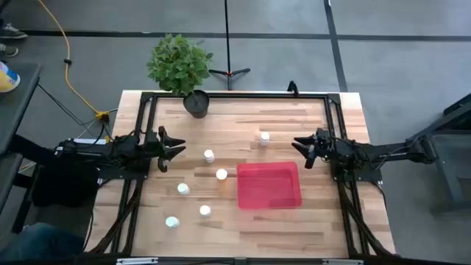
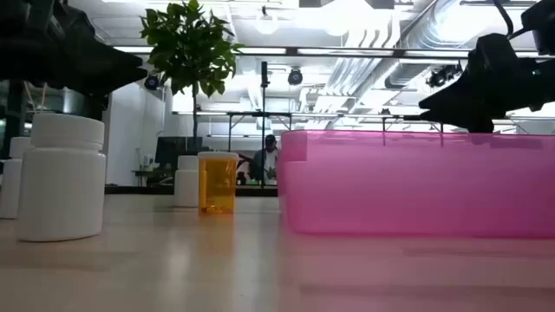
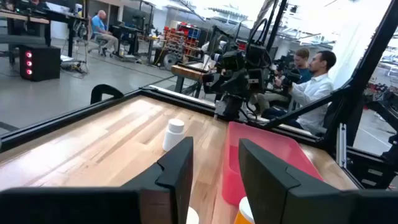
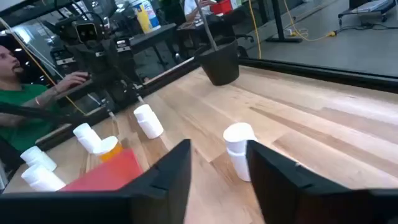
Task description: Pick and place pill bottles into a basket
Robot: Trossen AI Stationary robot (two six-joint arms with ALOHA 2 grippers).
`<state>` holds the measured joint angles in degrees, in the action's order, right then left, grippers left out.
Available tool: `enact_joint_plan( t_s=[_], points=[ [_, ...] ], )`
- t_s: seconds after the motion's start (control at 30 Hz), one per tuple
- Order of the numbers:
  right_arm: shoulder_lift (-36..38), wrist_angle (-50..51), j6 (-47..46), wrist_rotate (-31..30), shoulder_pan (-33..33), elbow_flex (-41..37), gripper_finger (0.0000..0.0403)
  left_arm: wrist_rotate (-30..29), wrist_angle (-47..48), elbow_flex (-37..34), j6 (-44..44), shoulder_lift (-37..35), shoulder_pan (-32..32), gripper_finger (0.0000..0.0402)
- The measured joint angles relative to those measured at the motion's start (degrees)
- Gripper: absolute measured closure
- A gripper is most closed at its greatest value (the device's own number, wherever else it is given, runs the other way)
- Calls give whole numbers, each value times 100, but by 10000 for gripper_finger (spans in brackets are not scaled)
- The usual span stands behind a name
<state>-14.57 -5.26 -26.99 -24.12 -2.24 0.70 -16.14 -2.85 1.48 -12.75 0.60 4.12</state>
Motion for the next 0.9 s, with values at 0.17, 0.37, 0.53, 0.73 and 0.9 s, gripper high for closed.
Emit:
enact_joint_plan(
  t_s=[0.17, 0.37, 0.53, 0.73, 0.9],
  points=[
    [0, -19, 172, 0, 0, 218, 189, -4, 0, 2, 0, 0, 0, 238],
    [-139, -3, 624, -224, 0, 555, 158, -13, 0, 2, 0, 0, 1, 238],
    [-717, 97, 955, -271, 0, 1117, 157, -13, -2, 2, 0, 0, 2, 238],
    [-1725, 956, 650, -319, 0, 1882, 157, -12, 0, 2, 0, 0, 1, 238],
    [-2505, 983, 647, -546, 27, 2336, 157, -13, -3, 4, 0, 0, 0, 238]
  ],
)
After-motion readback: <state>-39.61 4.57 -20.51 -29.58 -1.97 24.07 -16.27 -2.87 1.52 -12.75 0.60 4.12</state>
